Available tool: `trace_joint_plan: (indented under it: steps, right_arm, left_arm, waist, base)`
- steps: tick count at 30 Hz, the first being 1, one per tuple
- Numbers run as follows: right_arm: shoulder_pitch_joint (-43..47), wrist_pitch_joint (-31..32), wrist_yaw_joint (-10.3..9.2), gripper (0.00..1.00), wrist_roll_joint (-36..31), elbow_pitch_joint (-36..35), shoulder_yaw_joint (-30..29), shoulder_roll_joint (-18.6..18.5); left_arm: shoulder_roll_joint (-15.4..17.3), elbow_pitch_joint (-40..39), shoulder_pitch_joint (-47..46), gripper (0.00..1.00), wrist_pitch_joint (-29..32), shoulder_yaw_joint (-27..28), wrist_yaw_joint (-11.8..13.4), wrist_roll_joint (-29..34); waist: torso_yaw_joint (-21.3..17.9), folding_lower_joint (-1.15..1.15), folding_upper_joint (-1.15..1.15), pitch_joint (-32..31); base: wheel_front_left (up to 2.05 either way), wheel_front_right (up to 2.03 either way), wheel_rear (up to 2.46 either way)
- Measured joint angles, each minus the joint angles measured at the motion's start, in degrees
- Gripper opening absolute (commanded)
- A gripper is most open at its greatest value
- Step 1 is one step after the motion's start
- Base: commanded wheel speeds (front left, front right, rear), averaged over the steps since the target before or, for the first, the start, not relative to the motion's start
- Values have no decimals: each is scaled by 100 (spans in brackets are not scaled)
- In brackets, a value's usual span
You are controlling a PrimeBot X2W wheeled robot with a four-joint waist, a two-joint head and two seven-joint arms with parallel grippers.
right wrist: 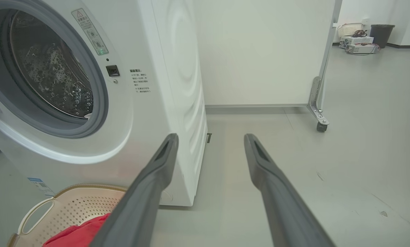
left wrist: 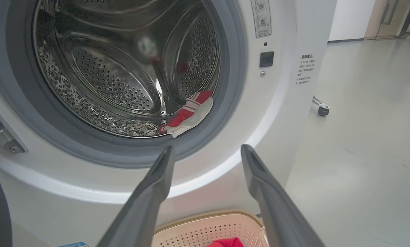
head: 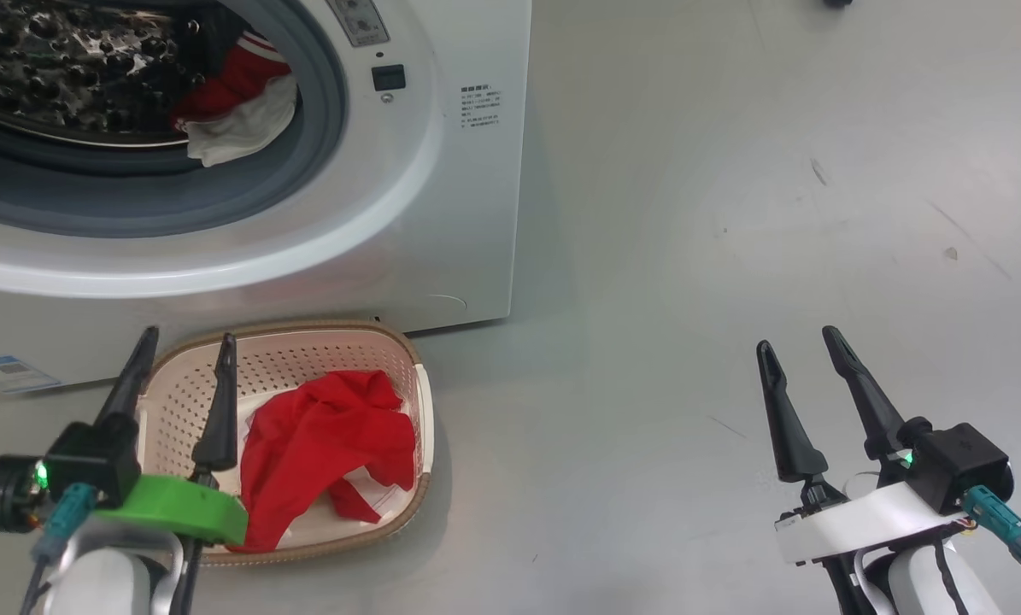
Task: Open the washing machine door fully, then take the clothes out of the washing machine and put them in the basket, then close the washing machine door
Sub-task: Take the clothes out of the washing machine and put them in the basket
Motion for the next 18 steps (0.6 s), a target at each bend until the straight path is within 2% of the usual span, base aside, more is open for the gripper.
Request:
trace_joint_plan:
  steps: [10,18]
  right_arm:
    - [-253,0,0,100,1,-107,133,43]
    - [-428,0,0,100,55,-135,234,123]
  left_arm:
    - [305,23,-1151,100,800,371,-1,-294]
    - [706,69,-2142,100,1451,616,5,-375]
  waist:
    - [-325,0,0,606]
    - [-671,0,0,1039]
  base:
    - [0,0,0]
    - [0,0,0]
